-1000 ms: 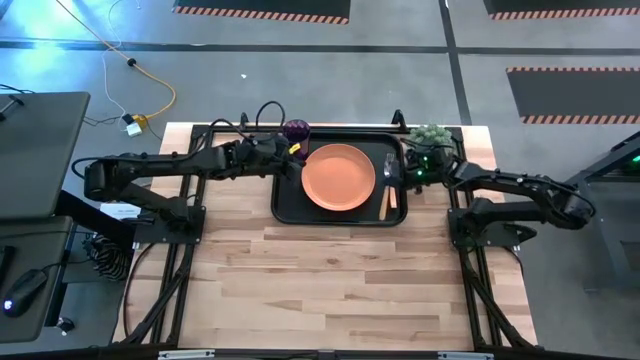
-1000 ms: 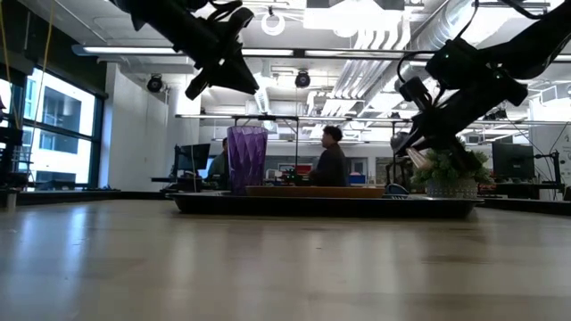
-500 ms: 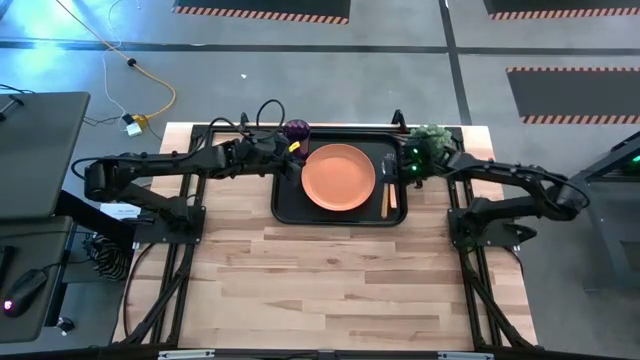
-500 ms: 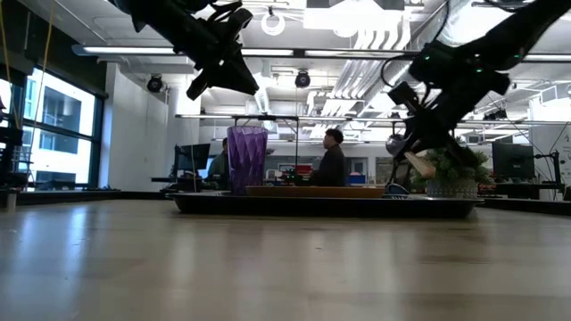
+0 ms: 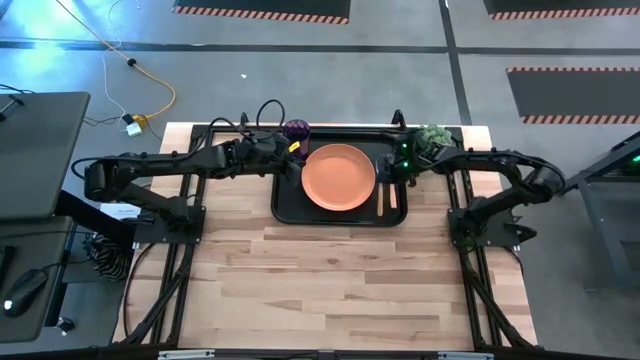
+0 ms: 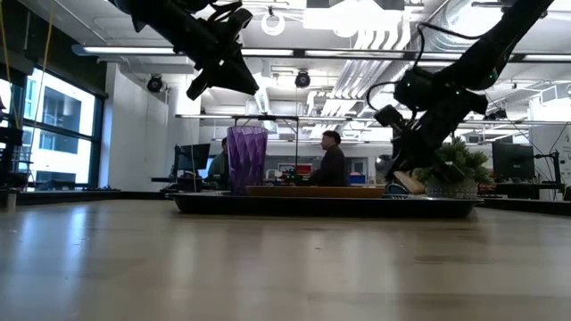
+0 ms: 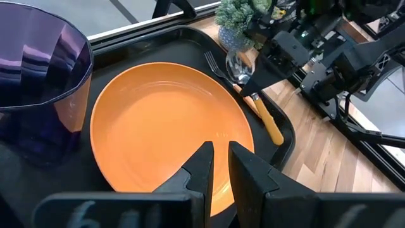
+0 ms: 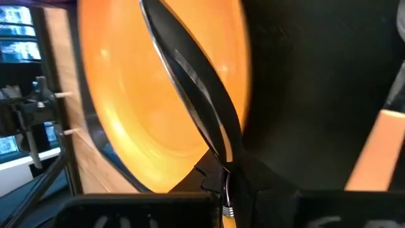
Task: Pick and place plate/cup/fork/spoon on tray
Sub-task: Put the yellow spoon on the black tray
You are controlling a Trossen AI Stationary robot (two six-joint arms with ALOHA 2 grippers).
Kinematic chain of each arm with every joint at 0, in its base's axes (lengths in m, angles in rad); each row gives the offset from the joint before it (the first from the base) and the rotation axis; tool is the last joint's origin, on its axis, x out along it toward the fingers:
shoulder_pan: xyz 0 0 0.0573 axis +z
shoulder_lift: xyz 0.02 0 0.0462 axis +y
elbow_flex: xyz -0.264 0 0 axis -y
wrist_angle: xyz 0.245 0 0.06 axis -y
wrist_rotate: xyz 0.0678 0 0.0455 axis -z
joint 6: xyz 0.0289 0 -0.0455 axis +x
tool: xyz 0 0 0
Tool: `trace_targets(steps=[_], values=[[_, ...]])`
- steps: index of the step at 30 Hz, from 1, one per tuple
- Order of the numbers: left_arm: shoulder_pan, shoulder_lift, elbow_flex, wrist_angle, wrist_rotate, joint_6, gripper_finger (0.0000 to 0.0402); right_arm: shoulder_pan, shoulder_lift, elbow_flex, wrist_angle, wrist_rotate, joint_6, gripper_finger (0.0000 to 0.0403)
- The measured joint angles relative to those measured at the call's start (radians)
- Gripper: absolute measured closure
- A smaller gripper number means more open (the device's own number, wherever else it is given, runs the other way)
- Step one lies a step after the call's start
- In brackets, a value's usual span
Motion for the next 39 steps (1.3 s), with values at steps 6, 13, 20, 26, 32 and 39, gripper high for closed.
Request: trace_targets(steps=[6,13,20,26,32,39], values=[[0.000,0.000,0.000,-0.001,0.000,0.006,0.0364,-0.010,0.064,0.000,0.018,-0.028,-0.013,0.0403],[0.000,0.000,0.000,-0.002,0.000,0.017,0.0364,-0.052,0.081,0.000,0.039,-0.051,-0.023,0.0403],[0.000,0.000,0.000,-0.002,0.000,0.019,0.0364,-0.069,0.081,0.000,0.052,-0.060,-0.027,0.0403],[0.000,0.000,0.000,-0.002,-0.001,0.026,0.0364,-0.069,0.113,0.000,0.053,-0.065,-0.044,0.0403],[0.000,0.000,0.000,-0.002,-0.001,0.026,0.0364,-0.069,0.139,0.000,0.073,-0.070,-0.043,0.0403],[0.000,0.000,0.000,-0.003,-0.001,0.026,0.0364,-0.069,0.188,0.000,0.080,-0.087,-0.036,0.0403]])
